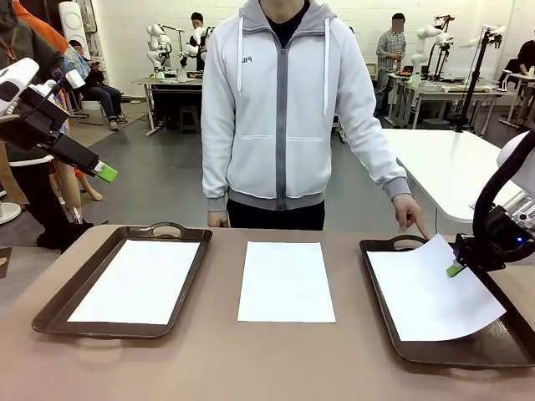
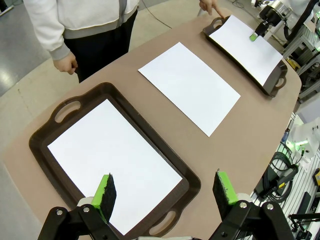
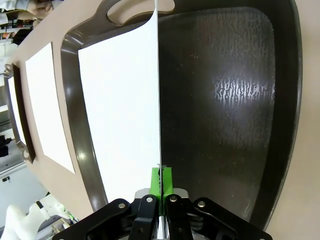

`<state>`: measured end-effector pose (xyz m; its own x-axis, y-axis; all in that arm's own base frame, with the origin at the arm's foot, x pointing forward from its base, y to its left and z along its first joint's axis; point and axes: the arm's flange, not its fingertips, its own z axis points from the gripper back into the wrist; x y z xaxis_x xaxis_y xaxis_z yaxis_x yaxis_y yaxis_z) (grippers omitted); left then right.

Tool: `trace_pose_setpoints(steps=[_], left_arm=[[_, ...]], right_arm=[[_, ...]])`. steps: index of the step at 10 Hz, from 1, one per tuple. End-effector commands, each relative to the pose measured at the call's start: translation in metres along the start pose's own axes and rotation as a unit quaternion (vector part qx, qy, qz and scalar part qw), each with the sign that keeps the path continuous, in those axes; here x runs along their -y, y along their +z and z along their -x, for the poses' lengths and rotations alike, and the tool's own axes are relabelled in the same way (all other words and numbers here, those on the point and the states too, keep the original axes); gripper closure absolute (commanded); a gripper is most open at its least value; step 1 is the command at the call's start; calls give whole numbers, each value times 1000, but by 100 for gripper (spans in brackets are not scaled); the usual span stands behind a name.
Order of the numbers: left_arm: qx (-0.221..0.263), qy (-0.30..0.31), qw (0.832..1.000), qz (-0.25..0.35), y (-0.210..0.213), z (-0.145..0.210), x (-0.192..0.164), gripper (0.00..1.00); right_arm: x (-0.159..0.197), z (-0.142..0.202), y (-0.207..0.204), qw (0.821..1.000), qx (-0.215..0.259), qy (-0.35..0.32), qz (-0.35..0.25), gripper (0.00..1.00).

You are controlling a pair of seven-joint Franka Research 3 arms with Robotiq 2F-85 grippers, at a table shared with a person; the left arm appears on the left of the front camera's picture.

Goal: Sort the A4 documents.
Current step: Place the A4 Paper in the designated Handle tray.

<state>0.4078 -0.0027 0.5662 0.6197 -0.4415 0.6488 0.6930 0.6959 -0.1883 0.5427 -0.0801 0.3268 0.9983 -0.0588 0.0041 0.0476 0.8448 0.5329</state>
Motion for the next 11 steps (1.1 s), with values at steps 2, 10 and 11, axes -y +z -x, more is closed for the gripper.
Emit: trace_pose_setpoints(steps=[2,10,11], left_arm=[[0,-2,1000,-3,0,1,0,0],[0,-2,1000,-3,0,1,0,0],[0,-2,1000,-3,0,1,0,0]], right_arm=[[-2,-3,3,1000,-12,-6,16,95],[-1,18,26,993,33,-41,103,27],[-1,21,28,993,39,-42,106,15]])
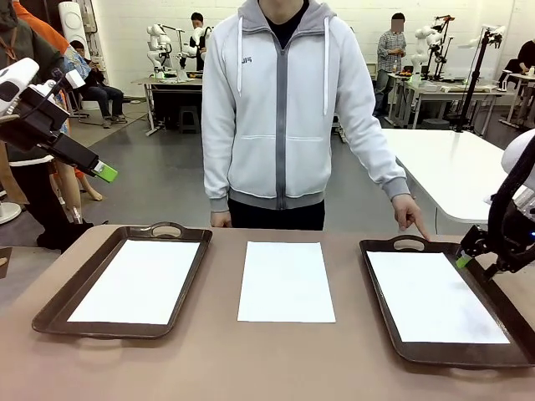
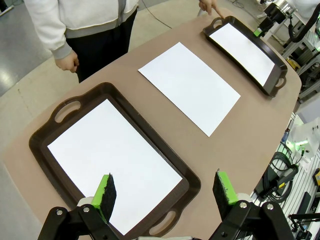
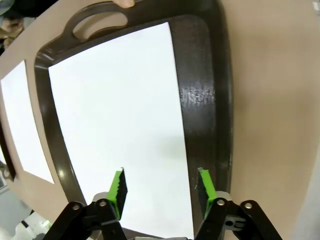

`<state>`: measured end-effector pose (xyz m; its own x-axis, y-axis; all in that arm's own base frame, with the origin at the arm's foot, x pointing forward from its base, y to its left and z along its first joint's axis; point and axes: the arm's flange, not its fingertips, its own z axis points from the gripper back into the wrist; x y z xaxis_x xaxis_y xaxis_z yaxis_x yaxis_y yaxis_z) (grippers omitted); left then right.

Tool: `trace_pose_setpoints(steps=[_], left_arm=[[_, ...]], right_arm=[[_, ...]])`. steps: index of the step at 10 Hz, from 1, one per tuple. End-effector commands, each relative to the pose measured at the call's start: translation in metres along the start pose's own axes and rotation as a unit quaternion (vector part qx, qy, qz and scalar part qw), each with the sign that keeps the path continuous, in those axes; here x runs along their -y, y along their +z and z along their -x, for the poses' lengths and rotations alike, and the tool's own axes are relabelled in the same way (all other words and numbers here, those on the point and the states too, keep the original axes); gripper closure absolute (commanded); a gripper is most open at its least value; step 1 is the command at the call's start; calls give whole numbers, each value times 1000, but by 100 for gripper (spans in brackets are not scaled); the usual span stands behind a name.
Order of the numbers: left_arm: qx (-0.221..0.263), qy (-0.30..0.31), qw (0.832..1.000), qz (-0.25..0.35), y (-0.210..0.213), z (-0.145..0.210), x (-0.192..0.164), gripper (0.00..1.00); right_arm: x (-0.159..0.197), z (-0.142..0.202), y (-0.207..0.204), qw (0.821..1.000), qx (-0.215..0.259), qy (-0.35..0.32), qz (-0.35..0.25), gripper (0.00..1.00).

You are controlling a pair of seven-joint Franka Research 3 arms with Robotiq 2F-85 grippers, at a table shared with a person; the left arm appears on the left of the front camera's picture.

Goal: Sort the A4 documents.
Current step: Place the A4 Paper in the designated Handle tray.

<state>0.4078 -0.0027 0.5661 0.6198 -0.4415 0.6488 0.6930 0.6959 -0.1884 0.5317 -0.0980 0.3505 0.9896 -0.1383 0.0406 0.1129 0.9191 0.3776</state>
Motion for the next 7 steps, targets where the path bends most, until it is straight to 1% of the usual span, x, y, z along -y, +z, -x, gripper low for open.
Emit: trace_pose_setpoints(steps=[1,2,4,5,7], left_arm=[[0,-2,1000,-3,0,1,0,0],[0,-2,1000,-3,0,1,0,0],[0,-2,1000,-3,0,1,0,0],[0,-2,1000,-3,0,1,0,0],[0,-2,1000,-3,0,1,0,0]], right_arm=[[-4,14,2,1000,6,-16,22,10],[-5,16,3,1000,9,-17,23,0],[-8,17,2,1000,13,-17,10,0],[-2,10,6,1000,6,-8,6,0],[-2,10,6,1000,6,-8,6,0]])
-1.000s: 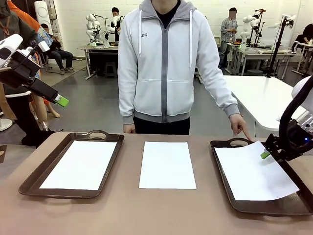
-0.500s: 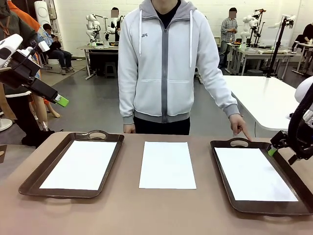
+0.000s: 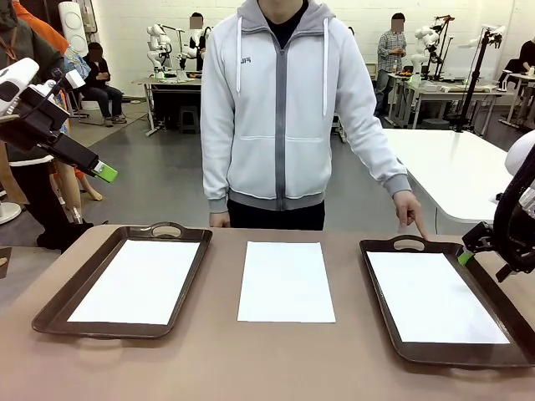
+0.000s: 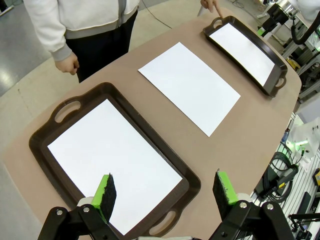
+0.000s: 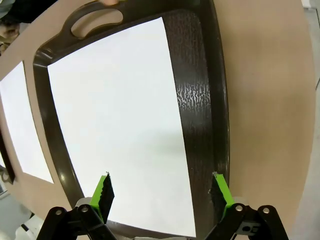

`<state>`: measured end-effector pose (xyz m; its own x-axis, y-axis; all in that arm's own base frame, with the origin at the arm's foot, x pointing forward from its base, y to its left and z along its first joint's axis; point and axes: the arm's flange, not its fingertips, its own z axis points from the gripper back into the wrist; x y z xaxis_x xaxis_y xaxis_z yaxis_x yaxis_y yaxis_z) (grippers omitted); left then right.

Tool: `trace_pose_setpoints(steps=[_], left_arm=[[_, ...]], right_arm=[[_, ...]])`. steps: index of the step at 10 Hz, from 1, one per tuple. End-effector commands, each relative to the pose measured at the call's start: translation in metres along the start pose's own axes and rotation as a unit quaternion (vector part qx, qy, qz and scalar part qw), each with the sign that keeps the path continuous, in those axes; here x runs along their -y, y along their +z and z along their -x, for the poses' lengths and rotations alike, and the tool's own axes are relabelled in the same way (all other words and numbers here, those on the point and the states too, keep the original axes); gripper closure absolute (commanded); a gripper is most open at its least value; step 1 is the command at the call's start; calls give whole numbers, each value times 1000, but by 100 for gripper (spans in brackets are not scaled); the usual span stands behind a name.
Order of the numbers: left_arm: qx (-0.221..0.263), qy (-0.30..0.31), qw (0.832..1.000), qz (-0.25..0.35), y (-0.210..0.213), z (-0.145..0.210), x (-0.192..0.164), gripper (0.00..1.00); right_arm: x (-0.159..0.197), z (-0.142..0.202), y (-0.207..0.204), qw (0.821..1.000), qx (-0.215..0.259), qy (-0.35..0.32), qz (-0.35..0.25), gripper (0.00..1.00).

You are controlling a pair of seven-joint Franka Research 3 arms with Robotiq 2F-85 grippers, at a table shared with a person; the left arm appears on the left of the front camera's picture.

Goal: Sort the A4 documents.
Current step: Place the A4 Paper in the designated Handle tray, then receive the A4 Paper.

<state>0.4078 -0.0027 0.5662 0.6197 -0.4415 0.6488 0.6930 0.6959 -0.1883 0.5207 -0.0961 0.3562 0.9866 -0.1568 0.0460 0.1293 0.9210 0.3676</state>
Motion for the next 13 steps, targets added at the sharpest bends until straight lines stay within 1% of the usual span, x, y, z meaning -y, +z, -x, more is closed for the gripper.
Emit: trace_pose_setpoints(steps=[1,13], left_arm=[[0,-2,1000,-3,0,1,0,0],[0,-2,1000,-3,0,1,0,0]], right_arm=[[1,-1,0,1000,0,0,1,0],[1,-1,0,1000,0,0,1,0]])
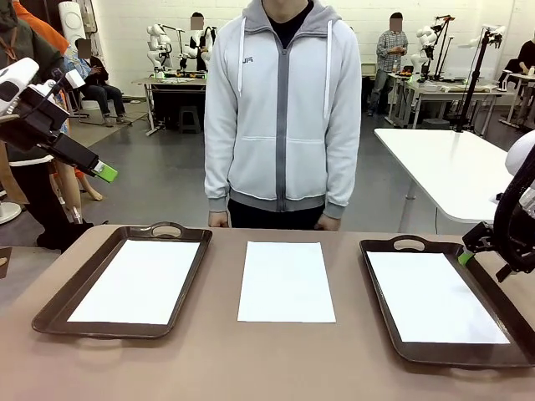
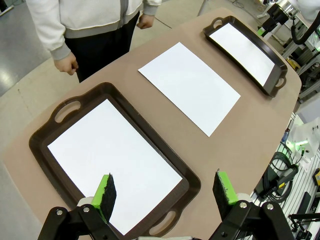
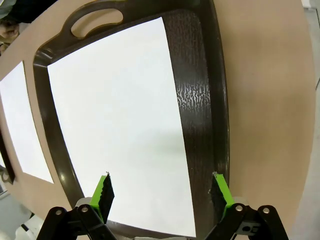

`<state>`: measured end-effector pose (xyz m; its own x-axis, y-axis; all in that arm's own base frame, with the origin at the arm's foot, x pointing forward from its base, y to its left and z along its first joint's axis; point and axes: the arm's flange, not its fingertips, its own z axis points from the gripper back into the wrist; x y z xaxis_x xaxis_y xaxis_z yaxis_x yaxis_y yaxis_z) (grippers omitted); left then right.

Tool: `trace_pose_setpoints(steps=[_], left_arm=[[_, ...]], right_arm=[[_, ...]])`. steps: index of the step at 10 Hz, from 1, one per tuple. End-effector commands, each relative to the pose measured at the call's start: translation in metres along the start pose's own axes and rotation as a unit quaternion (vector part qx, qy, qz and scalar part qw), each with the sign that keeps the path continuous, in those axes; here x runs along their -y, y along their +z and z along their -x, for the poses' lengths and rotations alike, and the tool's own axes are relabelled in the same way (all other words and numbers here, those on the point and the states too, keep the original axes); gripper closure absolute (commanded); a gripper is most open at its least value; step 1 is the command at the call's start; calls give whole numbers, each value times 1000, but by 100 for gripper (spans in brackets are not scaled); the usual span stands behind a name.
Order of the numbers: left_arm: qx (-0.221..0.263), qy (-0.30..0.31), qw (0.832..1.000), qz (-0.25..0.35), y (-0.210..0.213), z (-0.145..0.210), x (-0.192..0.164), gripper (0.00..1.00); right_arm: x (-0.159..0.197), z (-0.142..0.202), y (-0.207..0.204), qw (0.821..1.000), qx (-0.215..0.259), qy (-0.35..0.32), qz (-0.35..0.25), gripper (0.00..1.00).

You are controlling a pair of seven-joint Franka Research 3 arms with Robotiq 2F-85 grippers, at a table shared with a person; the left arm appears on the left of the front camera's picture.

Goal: Sort the A4 documents.
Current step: Receive the A4 Paper.

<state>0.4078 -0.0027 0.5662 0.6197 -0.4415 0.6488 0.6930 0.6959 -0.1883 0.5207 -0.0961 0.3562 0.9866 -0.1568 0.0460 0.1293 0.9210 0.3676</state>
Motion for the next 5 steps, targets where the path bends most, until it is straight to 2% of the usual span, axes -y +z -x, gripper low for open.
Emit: trace_pose_setpoints(steps=[1,3,4,5], left_arm=[[0,-2,1000,-3,0,1,0,0],[0,-2,1000,-3,0,1,0,0],[0,-2,1000,-3,0,1,0,0],[0,-2,1000,-3,0,1,0,0]], right_arm=[[1,-1,0,1000,0,0,1,0],[0,0,0,1000,0,0,0,0],[-2,13,4,1000,-3,15,-9,0],[-23,22,10,998,3,63,-13,0]])
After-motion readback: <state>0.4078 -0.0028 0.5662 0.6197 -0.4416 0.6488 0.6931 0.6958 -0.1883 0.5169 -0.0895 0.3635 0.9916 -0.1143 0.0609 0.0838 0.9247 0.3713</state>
